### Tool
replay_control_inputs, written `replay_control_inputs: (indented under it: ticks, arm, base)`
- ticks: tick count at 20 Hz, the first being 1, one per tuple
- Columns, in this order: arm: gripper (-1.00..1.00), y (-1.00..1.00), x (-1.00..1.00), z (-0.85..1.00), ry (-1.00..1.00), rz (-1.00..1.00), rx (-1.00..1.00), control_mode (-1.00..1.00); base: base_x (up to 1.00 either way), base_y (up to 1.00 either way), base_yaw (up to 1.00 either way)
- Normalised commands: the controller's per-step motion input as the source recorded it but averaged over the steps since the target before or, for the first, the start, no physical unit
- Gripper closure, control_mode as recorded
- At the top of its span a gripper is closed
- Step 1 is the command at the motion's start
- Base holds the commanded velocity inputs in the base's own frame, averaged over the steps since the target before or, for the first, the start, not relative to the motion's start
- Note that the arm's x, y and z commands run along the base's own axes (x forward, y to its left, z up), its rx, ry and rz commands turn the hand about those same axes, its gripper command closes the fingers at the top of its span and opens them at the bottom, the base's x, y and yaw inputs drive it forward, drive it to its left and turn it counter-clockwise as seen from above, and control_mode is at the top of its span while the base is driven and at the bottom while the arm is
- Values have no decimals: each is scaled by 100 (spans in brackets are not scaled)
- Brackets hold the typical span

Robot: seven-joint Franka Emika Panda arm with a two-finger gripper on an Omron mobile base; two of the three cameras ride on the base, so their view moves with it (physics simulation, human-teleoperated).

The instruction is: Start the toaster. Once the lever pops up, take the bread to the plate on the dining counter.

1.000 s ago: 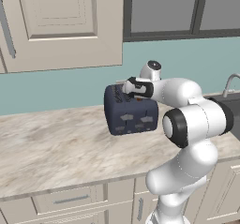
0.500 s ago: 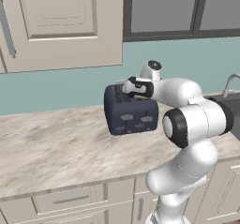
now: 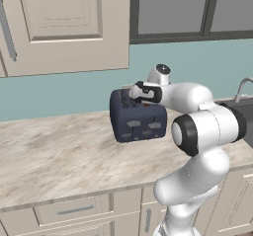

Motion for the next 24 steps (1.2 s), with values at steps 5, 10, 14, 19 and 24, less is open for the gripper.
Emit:
replay_control_inputs:
  ticks: [5,10,14,19,24]
  arm:
    - [100,14,0,11,-2,0,-6,-100]
    - [100,15,0,7,0,0,-10,-100]
    - [100,3,0,9,-5,0,-7,-100]
    - [100,3,0,11,-5,0,-3,-100]
    - [100,5,-12,18,-9,0,-5,-100]
  base:
    - [0,0,0]
    - [0,0,0]
    - [0,0,0]
    - [0,0,0]
    - [0,0,0]
